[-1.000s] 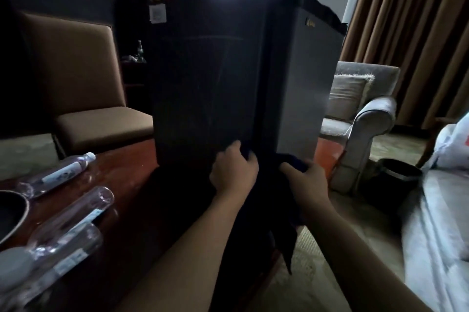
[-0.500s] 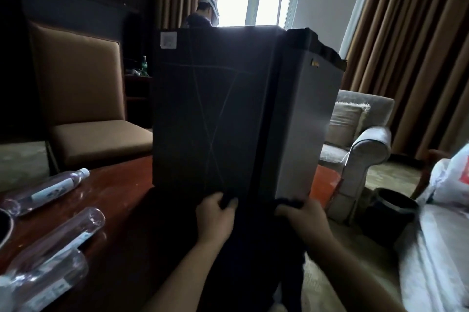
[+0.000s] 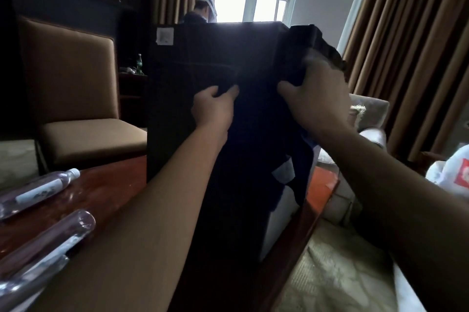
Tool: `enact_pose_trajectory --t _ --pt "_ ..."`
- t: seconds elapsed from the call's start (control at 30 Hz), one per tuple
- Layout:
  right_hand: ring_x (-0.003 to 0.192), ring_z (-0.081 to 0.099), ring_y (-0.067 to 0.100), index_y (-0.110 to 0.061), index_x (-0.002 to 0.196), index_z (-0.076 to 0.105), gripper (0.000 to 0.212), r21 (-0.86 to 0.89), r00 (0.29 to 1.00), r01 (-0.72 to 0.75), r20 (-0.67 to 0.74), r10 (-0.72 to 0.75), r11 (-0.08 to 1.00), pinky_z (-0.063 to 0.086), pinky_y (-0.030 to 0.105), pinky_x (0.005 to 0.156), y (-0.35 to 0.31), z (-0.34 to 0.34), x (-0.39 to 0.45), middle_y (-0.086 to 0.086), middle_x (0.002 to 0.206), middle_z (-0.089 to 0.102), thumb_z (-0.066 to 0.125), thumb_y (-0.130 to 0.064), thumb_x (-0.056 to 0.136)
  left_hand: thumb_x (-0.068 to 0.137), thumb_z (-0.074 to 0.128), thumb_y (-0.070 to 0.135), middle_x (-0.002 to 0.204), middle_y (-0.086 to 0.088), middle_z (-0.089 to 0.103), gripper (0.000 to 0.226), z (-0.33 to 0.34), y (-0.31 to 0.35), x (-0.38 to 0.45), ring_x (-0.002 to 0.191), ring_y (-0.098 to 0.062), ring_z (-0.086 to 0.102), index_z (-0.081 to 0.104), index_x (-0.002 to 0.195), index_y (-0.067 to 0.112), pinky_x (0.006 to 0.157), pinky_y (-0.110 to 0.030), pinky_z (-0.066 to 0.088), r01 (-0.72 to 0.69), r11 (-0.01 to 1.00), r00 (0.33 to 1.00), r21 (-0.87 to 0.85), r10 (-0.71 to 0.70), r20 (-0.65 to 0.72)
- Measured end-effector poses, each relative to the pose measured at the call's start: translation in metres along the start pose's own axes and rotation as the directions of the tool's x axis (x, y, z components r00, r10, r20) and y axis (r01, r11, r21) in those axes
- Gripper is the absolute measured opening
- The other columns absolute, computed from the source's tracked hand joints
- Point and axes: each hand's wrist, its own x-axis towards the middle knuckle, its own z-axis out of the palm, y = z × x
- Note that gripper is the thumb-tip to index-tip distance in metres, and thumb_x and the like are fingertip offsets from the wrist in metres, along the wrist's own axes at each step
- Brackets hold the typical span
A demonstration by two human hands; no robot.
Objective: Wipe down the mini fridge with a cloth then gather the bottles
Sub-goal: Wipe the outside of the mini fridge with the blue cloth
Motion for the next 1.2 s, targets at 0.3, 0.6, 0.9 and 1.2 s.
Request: enact_pose_trajectory --t 0.3,0.6,0.9,1.2 --pt "0.077 0.068 0.029 -0.021 0.107 0.055 0.036 -0.423 0.921 0.286 0.369 -0.125 0.860 0.033 0.029 0.055 0.022 0.044 -0.137 0.004 0.094 0.063 0.070 -0.041 0.081 0.091 0.066 0.025 0.092 0.007 0.060 0.012 -0.055 -0.135 -0.067 0.078 -0.009 0.056 0.060 0.082 0.029 0.084 -0.026 0.047 0.379 0.921 0.924 0.093 -0.371 -0.087" --pt "0.022 0.046 0.021 -0.014 0.057 0.062 0.048 -0.327 0.805 0.235 0.593 0.005 0.915 0.020 0.018 0.029 0.049 0.087 -0.221 0.009 0.047 0.051 0.093 -0.014 0.021 0.086 0.070 0.016 0.113 -0.016 0.068 0.033 -0.065 -0.217 -0.099 0.103 -0.031 0.063 0.067 0.115 0.000 0.092 -0.037 0.050 0.645 0.761 0.733 0.070 -0.591 -0.337" --pt "0.024 0.044 0.020 -0.013 0.068 0.061 0.048 -0.357 0.883 0.334 0.443 -0.157 0.873 0.015 0.020 0.032 0.013 0.081 -0.152 0.004 0.056 0.052 0.090 -0.009 0.030 0.089 0.066 0.013 0.076 0.006 0.055 0.013 -0.056 -0.143 -0.051 0.068 -0.005 0.048 0.063 0.078 0.020 0.079 -0.028 0.038 0.407 0.913 0.861 -0.024 -0.392 -0.324" --pt "0.089 0.063 0.033 -0.011 0.123 0.040 0.031 -0.385 0.964 0.261 0.068 -0.255 0.885 0.033 0.032 0.062 -0.037 0.007 -0.001 0.011 0.113 0.054 0.051 -0.018 0.095 0.088 0.068 0.029 0.121 -0.002 0.062 0.050 0.002 0.003 0.016 0.108 -0.018 0.059 0.055 0.132 0.010 0.091 -0.030 0.049 -0.013 0.995 0.983 -0.101 -0.005 -0.182"
